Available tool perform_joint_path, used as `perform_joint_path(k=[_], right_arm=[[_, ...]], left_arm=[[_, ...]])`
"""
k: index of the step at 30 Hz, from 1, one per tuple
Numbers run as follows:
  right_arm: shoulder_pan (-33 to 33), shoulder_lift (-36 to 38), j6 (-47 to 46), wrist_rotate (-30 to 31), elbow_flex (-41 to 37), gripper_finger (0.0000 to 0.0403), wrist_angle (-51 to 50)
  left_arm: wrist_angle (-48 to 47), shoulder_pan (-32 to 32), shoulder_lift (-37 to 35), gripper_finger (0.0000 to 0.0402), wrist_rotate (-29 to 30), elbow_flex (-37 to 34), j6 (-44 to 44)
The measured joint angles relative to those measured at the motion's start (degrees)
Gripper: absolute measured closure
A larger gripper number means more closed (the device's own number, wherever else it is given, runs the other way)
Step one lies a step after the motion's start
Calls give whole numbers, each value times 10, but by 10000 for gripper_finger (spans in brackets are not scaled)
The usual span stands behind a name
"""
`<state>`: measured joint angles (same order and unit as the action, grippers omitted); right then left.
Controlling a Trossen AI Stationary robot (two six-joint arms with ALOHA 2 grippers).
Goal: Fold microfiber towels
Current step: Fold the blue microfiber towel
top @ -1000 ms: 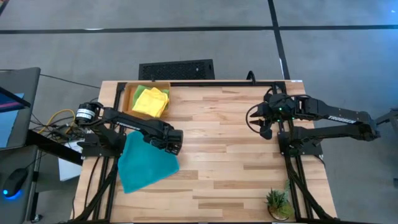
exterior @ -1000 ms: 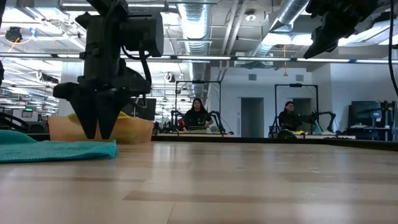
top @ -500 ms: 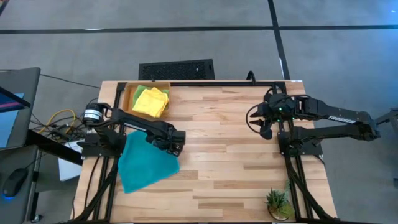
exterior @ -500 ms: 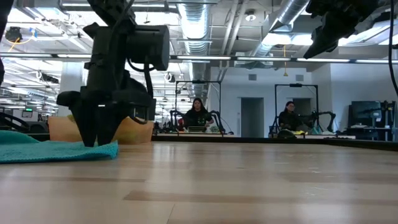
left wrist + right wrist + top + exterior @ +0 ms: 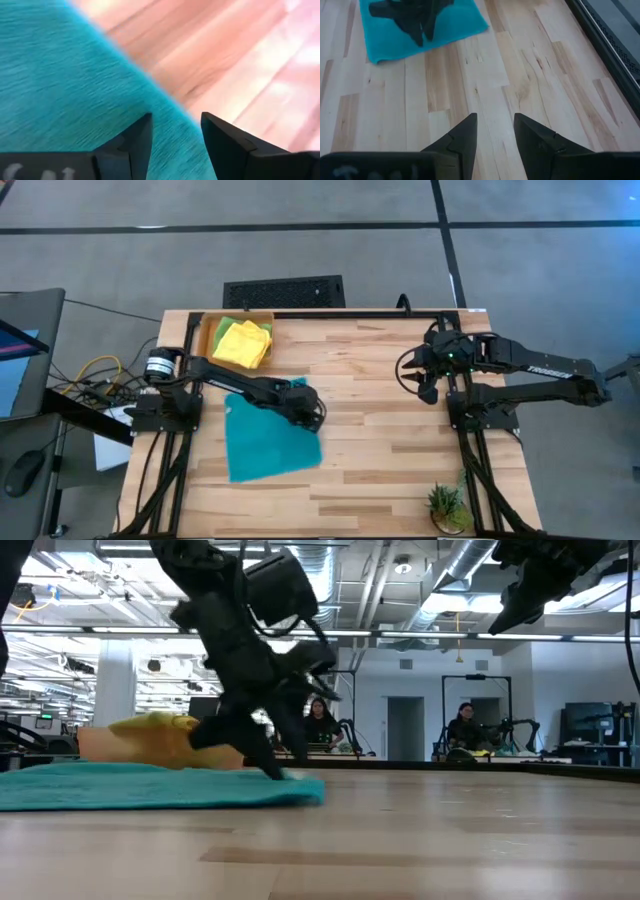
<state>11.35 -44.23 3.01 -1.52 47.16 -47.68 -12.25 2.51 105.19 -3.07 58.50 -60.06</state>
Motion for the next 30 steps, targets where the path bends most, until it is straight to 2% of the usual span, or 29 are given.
perform_joint_path(k=[5,7,11,16,20,25,30], right_arm=[[0,0,0,0,0,249,0],[0,0,0,0,0,249,1],[0,0,0,0,0,249,2],[-8,0,3,0,0,249,18],[-30,-11,5,0,0,249,54],[-79,-59,16,0,0,249,103],[-132,-132,34,-2,5,249,169]], left_arm=[[103,-2,33,240,-54,0,17],[121,-2,31,240,-49,3,33],[86,-2,-12,240,-22,31,93],[-71,2,-89,240,38,77,172],[-225,24,-157,240,90,107,193],[-359,88,-218,240,119,109,118],[-417,176,-236,240,124,106,20]])
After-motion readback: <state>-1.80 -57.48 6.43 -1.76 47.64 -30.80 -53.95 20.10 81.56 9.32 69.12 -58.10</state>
